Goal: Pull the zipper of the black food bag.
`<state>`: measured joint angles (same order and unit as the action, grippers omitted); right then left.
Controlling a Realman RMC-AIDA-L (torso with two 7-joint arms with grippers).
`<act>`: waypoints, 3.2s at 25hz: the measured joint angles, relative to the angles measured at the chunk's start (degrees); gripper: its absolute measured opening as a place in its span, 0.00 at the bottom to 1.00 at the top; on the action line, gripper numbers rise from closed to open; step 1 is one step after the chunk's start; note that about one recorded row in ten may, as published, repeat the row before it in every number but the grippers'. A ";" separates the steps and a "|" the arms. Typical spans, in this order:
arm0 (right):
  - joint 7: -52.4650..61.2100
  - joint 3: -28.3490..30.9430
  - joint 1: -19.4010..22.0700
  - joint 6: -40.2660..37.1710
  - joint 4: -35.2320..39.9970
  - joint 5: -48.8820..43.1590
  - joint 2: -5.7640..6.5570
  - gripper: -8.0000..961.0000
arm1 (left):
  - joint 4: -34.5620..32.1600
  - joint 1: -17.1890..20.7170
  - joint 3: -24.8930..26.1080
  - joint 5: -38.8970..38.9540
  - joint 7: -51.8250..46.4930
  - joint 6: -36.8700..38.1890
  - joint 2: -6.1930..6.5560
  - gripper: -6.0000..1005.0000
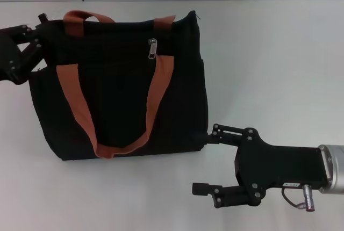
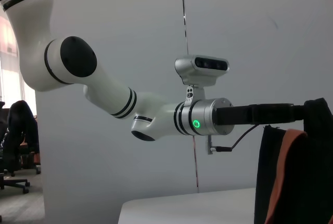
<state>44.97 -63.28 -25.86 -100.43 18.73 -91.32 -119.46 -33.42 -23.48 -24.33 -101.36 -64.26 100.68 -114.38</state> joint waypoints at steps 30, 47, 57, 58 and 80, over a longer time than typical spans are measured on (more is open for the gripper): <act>-0.11 0.00 -2.71 3.09 -1.05 0.37 -0.23 0.85 | -5.25 2.40 -8.05 3.21 -3.49 14.27 1.40 0.83; -0.15 -1.25 -3.05 6.47 -4.75 0.02 -0.16 0.85 | 1.82 9.09 -19.62 -8.79 7.18 5.86 1.13 0.83; 0.13 -2.28 -3.57 7.49 -5.22 0.00 -0.18 0.85 | 2.04 8.67 -19.70 -9.78 7.63 6.13 1.20 0.83; 0.13 -2.29 -3.56 7.53 -5.27 -0.01 -0.23 0.85 | 2.05 8.66 -19.70 -9.80 7.60 6.41 1.19 0.83; -0.03 -2.33 -3.44 8.13 -5.46 -0.01 -0.25 0.85 | 2.13 8.80 -19.64 -9.83 7.70 6.23 0.99 0.83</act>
<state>44.94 -65.61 -29.30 -92.30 13.27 -91.32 -119.71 -31.30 -14.68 -43.97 -111.18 -56.56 106.91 -113.40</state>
